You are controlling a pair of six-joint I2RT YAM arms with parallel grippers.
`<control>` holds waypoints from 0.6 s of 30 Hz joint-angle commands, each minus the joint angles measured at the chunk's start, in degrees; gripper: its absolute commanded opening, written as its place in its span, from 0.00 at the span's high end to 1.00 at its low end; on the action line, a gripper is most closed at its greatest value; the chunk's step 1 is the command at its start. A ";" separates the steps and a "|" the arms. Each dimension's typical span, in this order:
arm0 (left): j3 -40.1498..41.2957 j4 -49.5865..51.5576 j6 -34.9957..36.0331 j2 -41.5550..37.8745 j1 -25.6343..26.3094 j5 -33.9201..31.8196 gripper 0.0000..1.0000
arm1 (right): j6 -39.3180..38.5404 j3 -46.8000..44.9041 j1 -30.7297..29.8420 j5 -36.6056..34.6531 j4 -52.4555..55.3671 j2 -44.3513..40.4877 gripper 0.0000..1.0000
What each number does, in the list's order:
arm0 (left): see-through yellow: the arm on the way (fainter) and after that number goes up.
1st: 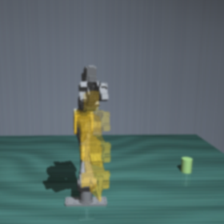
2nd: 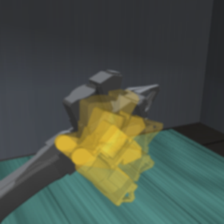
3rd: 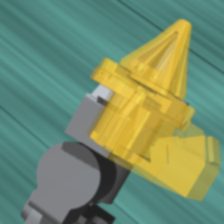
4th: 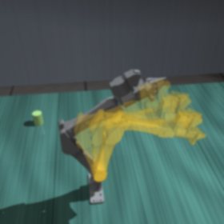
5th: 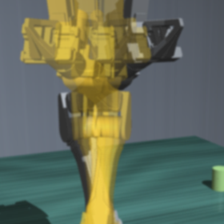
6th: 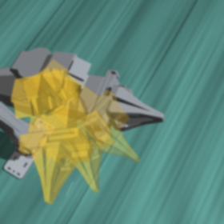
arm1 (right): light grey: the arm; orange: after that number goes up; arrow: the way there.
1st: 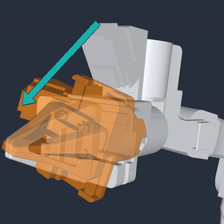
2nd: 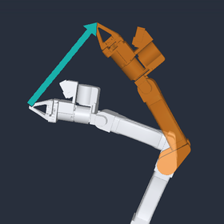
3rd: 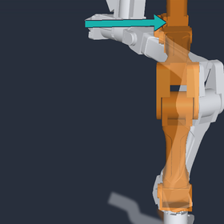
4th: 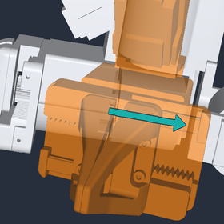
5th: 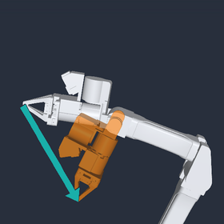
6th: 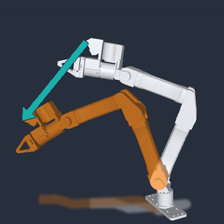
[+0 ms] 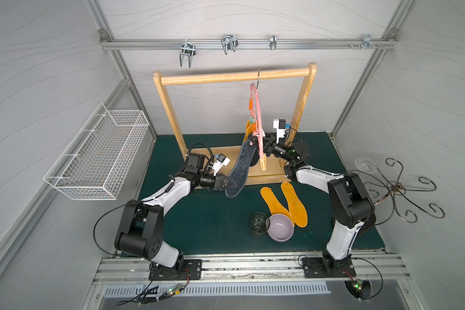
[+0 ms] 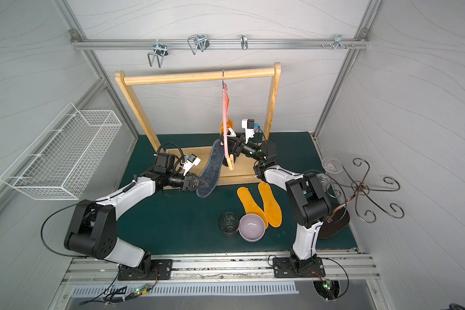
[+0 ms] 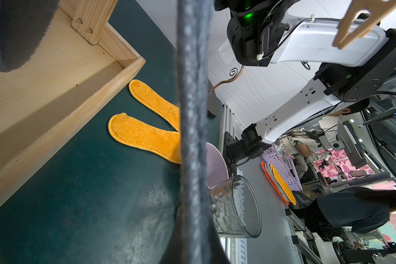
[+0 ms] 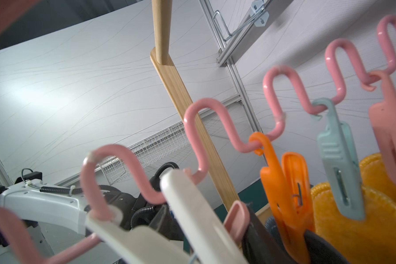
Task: Take the shoe insoles off the hanger
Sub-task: Open the clamp at the hanger.
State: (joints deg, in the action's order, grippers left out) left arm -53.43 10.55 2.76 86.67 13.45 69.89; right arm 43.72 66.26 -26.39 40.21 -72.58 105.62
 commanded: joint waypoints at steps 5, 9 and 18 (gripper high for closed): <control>-0.32 -1.56 1.30 -0.32 0.26 1.04 1.00 | -0.01 1.20 0.03 -0.84 -1.96 1.43 0.71; -0.39 0.06 3.37 -0.45 0.26 0.73 1.00 | -0.13 1.13 0.16 -0.89 -1.96 1.55 0.76; 1.74 -0.76 6.15 0.91 0.25 -1.47 1.00 | -0.12 -0.93 0.49 -2.73 -1.96 1.56 0.79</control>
State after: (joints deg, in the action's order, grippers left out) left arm -52.60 11.05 6.48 86.67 13.56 69.04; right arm 43.09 66.00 -26.37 39.62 -73.23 106.52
